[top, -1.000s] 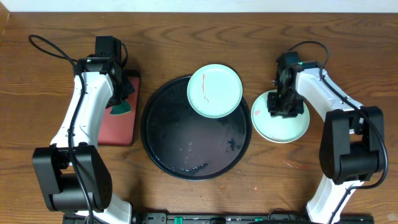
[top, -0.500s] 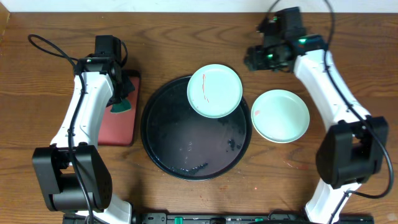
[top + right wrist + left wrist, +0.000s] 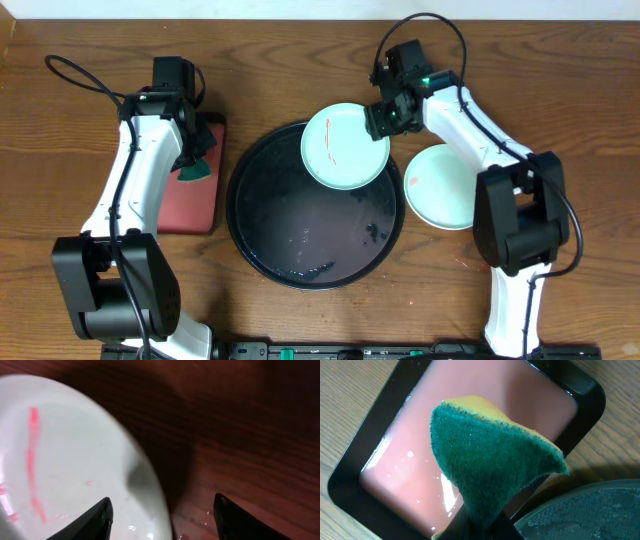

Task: Clean dirty plates on tray and stack at the side
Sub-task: 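Bring the left gripper with the sponge over the last green plate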

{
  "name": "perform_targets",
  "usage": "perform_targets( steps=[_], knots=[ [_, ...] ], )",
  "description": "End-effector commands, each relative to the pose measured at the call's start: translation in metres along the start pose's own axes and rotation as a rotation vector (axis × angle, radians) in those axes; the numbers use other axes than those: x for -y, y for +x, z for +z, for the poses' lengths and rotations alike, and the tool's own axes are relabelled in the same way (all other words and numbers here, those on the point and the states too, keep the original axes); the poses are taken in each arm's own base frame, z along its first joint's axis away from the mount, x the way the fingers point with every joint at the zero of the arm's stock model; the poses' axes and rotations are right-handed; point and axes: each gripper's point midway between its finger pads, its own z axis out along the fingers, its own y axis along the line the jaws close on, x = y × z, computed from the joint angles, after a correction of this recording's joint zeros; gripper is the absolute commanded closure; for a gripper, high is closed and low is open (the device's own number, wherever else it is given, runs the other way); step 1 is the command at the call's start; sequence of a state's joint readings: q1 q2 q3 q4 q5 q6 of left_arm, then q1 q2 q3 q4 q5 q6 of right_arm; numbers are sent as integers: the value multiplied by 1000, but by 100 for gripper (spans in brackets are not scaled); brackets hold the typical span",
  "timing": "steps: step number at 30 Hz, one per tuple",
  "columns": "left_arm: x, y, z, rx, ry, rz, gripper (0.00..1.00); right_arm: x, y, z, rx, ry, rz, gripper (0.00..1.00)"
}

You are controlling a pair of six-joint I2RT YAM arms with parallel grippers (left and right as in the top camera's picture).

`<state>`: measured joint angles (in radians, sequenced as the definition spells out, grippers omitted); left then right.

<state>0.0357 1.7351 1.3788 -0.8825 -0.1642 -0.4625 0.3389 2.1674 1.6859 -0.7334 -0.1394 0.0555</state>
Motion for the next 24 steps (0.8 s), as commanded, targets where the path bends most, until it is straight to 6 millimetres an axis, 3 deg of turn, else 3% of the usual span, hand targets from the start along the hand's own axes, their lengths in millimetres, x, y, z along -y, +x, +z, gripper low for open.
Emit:
perform_targets(
  steps=[1, 4, 9, 13, 17, 22, 24],
  knots=[
    [-2, -7, -5, 25, -9, 11, 92, 5, 3, 11, -14, 28, -7, 42],
    [-2, -7, -5, 24, -9, 11, 92, 2, 7, 15, -33, 20, -8, 55],
    [-2, -7, -5, 24, -9, 11, 93, -5, 10, 15, -45, 7, -17, 96],
    [-2, -7, -5, 23, -10, 12, 93, -17, 14, 11, -59, -36, -21, 99],
    [1, 1, -5, -16, 13, 35, 93, -26, 19, -10, -77, -56, 10, 99],
    [28, 18, -8, -89, 154, 163, 93, -40, 34, -46, -129, -114, 30, 99],
    [44, 29, -13, -120, 228, 228, 93, -41, 42, -51, -159, -111, 45, 99]
  ],
)
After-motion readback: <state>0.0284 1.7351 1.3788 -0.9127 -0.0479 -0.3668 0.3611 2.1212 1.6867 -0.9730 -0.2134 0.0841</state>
